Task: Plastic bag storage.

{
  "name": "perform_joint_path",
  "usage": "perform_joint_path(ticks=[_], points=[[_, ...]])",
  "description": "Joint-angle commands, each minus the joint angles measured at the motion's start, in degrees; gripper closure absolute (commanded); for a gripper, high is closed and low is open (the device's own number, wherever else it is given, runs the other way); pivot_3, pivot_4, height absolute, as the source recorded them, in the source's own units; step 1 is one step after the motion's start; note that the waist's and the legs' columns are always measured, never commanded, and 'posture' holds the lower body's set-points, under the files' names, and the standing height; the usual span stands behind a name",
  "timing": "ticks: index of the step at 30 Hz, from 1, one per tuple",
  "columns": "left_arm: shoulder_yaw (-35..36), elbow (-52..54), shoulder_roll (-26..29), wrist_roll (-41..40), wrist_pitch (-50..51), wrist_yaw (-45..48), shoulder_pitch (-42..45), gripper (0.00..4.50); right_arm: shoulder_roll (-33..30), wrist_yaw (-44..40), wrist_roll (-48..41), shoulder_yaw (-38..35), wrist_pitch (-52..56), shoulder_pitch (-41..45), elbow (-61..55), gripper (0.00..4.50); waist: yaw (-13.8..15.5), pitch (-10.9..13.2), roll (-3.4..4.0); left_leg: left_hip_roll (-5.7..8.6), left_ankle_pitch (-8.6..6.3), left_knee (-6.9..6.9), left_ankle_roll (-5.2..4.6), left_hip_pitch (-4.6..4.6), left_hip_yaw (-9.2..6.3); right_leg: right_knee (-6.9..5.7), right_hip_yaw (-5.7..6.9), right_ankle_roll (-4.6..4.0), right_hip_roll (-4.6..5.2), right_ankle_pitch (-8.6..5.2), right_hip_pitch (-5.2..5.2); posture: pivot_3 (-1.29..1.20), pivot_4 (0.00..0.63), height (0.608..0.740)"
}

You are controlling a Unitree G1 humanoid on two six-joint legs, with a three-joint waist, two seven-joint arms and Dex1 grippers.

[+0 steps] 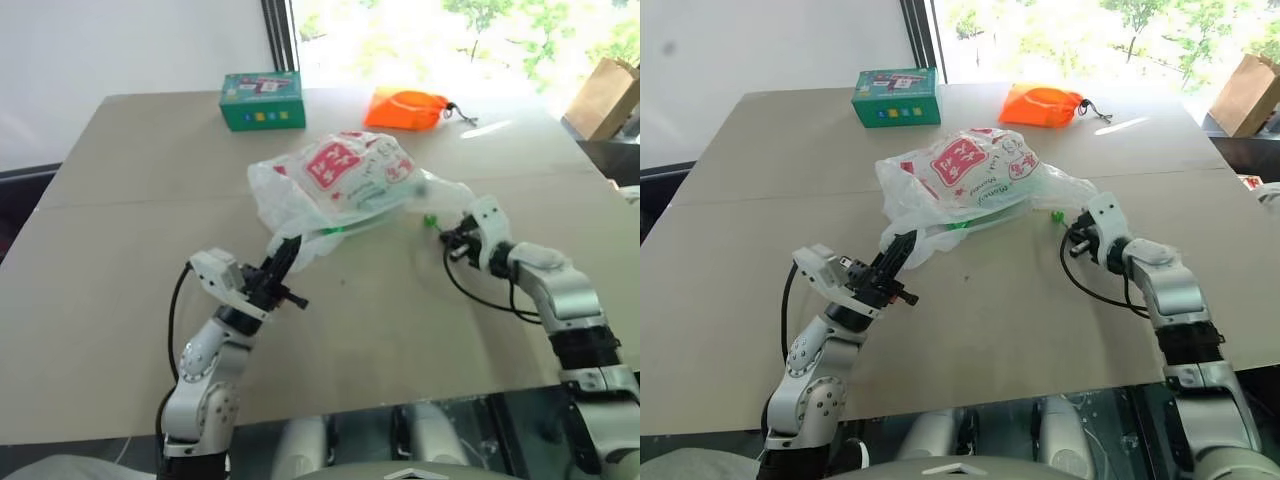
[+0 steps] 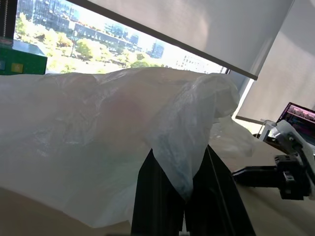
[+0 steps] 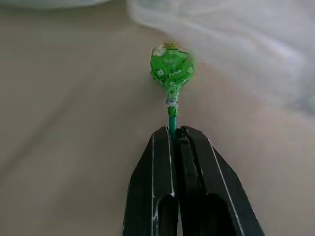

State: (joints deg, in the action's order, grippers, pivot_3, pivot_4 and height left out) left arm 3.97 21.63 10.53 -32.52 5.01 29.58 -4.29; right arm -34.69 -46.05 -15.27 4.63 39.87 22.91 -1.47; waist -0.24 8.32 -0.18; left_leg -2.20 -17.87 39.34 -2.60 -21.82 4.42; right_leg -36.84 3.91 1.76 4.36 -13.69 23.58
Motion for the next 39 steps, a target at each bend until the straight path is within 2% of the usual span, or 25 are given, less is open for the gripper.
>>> perform_joint_path(ticks=[1, 4, 11, 16, 19, 20, 22, 23, 24, 31, 35, 39], points=[[-0.4, 1.2, -0.2, 0.2, -0.8, 0.3, -0.2, 4.50, -3.4, -10.5, -7.6, 4.4, 6.4, -1.8, -11.8, 4.42, -0.4, 0.0, -0.03, -0.01, 0.00, 0.00, -0.01, -0.02, -0.05, 0.01, 0.01, 0.00, 0.00, 0.00, 0.00, 0.00, 0.150, 0.740], [-0.9, 1.5, -0.2, 0.3, -0.9, 0.7, -0.3, 4.50, -0.6, -8.1, -8.4, 6.1, 8.5, 1.0, -14.0, 4.42, -0.7, 0.0, -0.07, -0.02, -0.11, 0.01, -0.20, 0.07, -0.16, -0.02, -0.12, -0.02, -0.15, 0.01, 0.00, 0.00, 0.150, 0.740], [-1.3, 2.0, 0.9, 0.3, -1.4, 2.4, -2.5, 4.50, 13.9, 1.5, -6.6, 7.3, 8.4, 12.6, -5.5, 4.42, -0.3, 0.1, -0.12, -0.02, 0.04, 0.10, 0.06, 0.03, -0.18, -0.14, -0.12, -0.08, -0.20, 0.04, 0.06, 0.00, 0.150, 0.740], [-2.1, 1.6, 1.1, 1.1, -2.1, 3.5, -3.8, 4.50, 28.0, 14.2, 0.3, 5.3, -3.9, 27.7, 16.2, 4.42, -0.7, 0.1, -0.09, 0.03, 0.04, 0.10, 0.07, -0.06, -0.05, -0.18, -0.18, -0.07, -0.17, 0.04, 0.21, 0.00, 0.150, 0.740], [-2.8, 1.3, 1.1, 1.8, -2.4, 3.6, -3.5, 4.50, 33.9, 21.3, 0.6, -0.1, -13.5, 34.2, 26.5, 3.56, -0.5, 0.1, -0.08, 0.00, 0.05, 0.06, 0.09, -0.10, -0.14, -0.17, -0.06, -0.08, -0.19, 0.03, 0.21, 0.00, 0.150, 0.740], [-2.7, 1.4, 1.0, 2.0, -2.5, 3.5, -3.3, 4.50, 34.3, 21.1, 1.1, -0.1, -15.3, 34.2, 27.2, 3.05, -0.3, 0.1, -0.09, 0.00, 0.06, 0.04, 0.11, -0.13, -0.16, -0.15, -0.02, -0.08, -0.19, 0.03, 0.22, 0.00, 0.150, 0.740], [-2.5, 1.6, 0.9, 2.0, -2.7, 3.3, -3.3, 4.50, 32.7, 17.9, 2.5, 2.3, -16.1, 31.5, 25.4, 2.06, -0.2, 0.1, -0.11, 0.00, 0.06, 0.03, 0.10, -0.19, -0.20, -0.03, 0.06, -0.08, -0.15, 0.03, 0.19, 0.00, 0.150, 0.740], [-2.2, 1.6, 0.8, 1.9, -2.8, 3.2, -3.5, 4.50, 30.3, 15.0, 3.2, 4.3, -15.4, 28.3, 22.4, 1.47, -0.1, 0.0, -0.17, 0.03, 0.05, 0.02, 0.09, -0.24, -0.20, 0.02, 0.06, -0.07, -0.10, 0.04, 0.19, 0.00, 0.150, 0.740], [-2.0, 1.5, 0.9, 1.9, -3.0, 3.2, -3.8, 4.50, 27.8, 12.9, 4.1, 5.8, -15.5, 25.3, 19.4, 1.08, 0.1, 0.0, -0.25, 0.06, 0.04, 0.02, 0.06, -0.27, -0.22, 0.04, 0.08, -0.07, -0.05, 0.04, 0.18, 0.00, 0.150, 0.740], [-1.7, 1.1, 0.3, 2.3, -3.4, 1.8, -4.1, 4.50, 13.3, 1.9, -2.0, 3.1, -9.6, 9.3, -0.3, 1.08, -0.6, 0.1, -0.09, 0.08, -0.03, 0.04, -0.05, -0.24, -0.15, 0.04, 0.05, -0.03, 0.05, 0.04, 0.20, 0.00, 0.150, 0.740], [-1.6, -0.2, 0.0, 2.4, -3.4, 1.6, -3.2, 4.50, 7.1, 6.3, 2.2, -1.6, -13.5, 4.7, 3.0, 1.08, -0.4, 0.1, -0.10, -0.02, 0.00, 0.01, 0.02, -0.03, -0.22, -0.03, -0.01, -0.06, -0.20, 0.03, 0.09, 0.00, 0.150, 0.740], [-1.8, -0.8, -0.1, 2.6, -3.8, 1.6, -2.8, 4.50, 5.7, 10.8, 3.1, -5.9, -14.3, 5.4, 8.1, 1.08, -0.5, 0.1, -0.10, 0.03, 0.02, 0.06, 0.03, 0.00, -0.07, -0.06, -0.20, -0.06, -0.18, 0.03, 0.08, 0.00, 0.150, 0.740]])
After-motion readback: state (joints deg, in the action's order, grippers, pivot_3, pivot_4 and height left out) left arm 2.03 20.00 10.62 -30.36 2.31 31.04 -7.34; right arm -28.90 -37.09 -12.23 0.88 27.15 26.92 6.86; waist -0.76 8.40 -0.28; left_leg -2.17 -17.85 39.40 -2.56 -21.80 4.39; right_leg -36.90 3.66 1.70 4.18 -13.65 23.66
